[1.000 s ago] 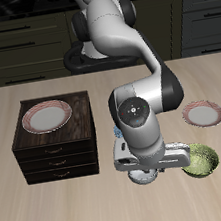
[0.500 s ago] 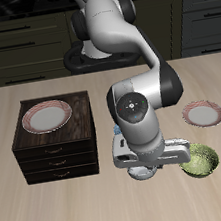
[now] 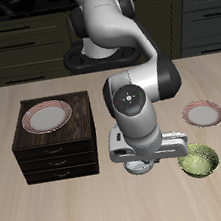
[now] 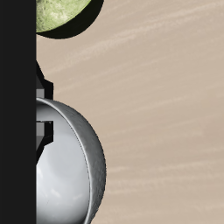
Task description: Place the white bowl onto the plate that is on top of the cabinet
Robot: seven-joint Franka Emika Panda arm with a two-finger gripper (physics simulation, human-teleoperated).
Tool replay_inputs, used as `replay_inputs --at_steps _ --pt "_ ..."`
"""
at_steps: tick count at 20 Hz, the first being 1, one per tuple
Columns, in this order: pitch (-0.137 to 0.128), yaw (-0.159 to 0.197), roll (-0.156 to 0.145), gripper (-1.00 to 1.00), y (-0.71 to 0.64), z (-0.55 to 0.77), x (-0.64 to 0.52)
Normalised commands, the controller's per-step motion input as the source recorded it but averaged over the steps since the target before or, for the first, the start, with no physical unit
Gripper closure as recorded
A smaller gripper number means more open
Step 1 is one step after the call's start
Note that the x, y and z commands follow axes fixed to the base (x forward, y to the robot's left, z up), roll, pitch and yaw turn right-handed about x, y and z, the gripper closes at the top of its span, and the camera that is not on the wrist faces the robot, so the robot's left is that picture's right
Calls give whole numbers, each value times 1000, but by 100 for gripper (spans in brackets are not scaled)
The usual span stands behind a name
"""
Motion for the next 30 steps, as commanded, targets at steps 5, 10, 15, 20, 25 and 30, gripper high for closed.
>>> replay_inputs --at_steps 5,10,15,20,25,30 --pt "-52 9 1 100 -122 385 -169" --pt "-79 32 -14 100 -123 581 -252" --pt "-71 21 -2 100 -111 597 -245" --pt "-79 42 4 100 -71 495 -286" --pt "-48 29 6 100 -18 354 -227" --pt "-49 32 4 100 13 425 -279"
